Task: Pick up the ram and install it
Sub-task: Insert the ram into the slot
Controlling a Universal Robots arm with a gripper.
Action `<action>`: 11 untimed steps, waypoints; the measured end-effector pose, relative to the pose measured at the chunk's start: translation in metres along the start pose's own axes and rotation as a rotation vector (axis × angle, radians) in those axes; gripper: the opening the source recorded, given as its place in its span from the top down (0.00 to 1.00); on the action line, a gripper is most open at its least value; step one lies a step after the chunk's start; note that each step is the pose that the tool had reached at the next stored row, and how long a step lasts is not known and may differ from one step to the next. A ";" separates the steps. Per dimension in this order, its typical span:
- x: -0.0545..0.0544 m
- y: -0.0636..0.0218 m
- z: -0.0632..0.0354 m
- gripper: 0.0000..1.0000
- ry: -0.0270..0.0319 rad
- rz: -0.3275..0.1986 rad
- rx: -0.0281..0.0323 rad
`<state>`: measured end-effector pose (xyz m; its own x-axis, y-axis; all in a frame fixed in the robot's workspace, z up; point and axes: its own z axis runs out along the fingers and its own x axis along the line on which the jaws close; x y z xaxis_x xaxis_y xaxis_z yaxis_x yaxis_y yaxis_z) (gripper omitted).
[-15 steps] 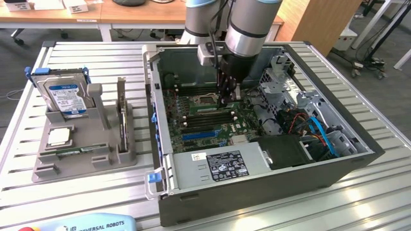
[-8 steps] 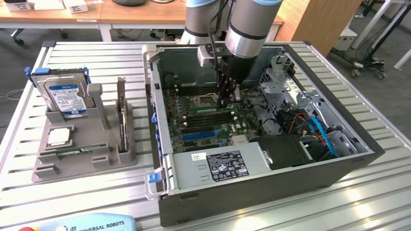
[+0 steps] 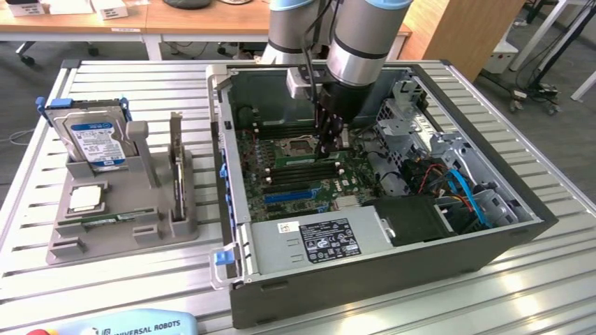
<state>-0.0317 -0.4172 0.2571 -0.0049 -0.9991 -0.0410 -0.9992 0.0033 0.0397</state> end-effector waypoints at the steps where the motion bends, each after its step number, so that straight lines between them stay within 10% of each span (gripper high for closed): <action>1: 0.000 0.0000 0.0000 0.88 -0.0001 0.000 0.0000; 11: 0.000 -0.0003 0.0063 0.88 0.0000 0.000 0.0000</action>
<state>-0.0317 -0.4172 0.2508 -0.0048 -0.9991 -0.0410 -0.9992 0.0032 0.0397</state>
